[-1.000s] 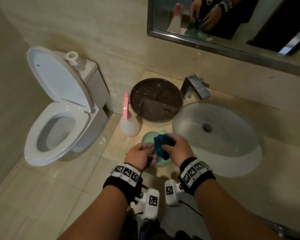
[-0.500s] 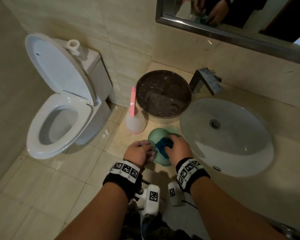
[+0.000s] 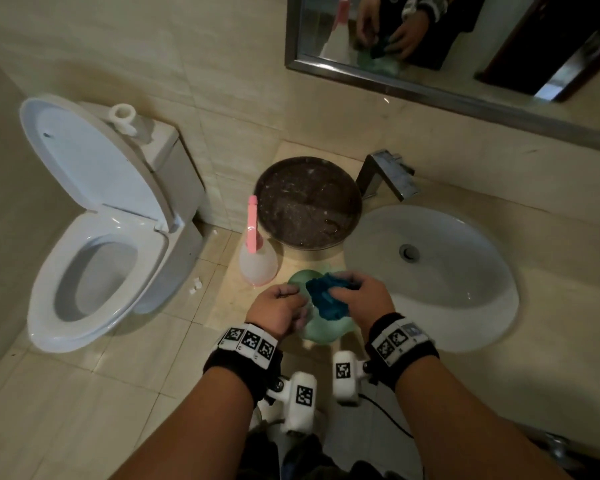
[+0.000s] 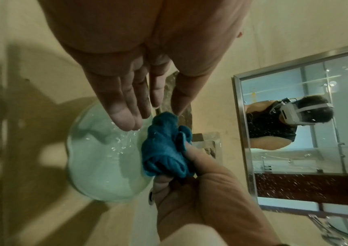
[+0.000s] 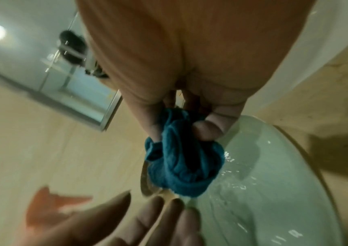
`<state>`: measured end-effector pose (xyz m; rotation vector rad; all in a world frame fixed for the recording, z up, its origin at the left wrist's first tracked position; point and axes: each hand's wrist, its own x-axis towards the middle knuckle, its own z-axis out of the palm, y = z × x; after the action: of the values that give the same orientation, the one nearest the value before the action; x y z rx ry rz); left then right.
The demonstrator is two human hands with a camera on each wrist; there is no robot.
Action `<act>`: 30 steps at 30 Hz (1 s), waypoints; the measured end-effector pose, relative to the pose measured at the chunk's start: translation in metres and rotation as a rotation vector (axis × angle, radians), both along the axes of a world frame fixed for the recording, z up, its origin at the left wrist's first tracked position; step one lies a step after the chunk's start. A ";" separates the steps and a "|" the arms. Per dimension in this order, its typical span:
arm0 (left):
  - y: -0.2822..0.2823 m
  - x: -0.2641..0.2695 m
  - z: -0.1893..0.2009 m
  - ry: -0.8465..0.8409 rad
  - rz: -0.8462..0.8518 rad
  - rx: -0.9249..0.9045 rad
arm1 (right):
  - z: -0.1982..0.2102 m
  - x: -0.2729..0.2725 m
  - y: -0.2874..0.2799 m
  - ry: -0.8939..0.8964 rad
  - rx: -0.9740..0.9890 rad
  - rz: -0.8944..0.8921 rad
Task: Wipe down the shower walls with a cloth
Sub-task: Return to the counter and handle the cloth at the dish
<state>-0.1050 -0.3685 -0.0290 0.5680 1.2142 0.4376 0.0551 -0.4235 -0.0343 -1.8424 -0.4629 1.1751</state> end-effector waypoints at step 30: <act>0.005 0.122 0.086 -0.118 -0.457 0.208 | 0.088 0.083 -0.052 0.272 0.226 -0.600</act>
<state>0.0172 -0.3636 0.0567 0.9594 0.8951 0.2051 0.1384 -0.4752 0.0540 -1.4492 0.1104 0.8916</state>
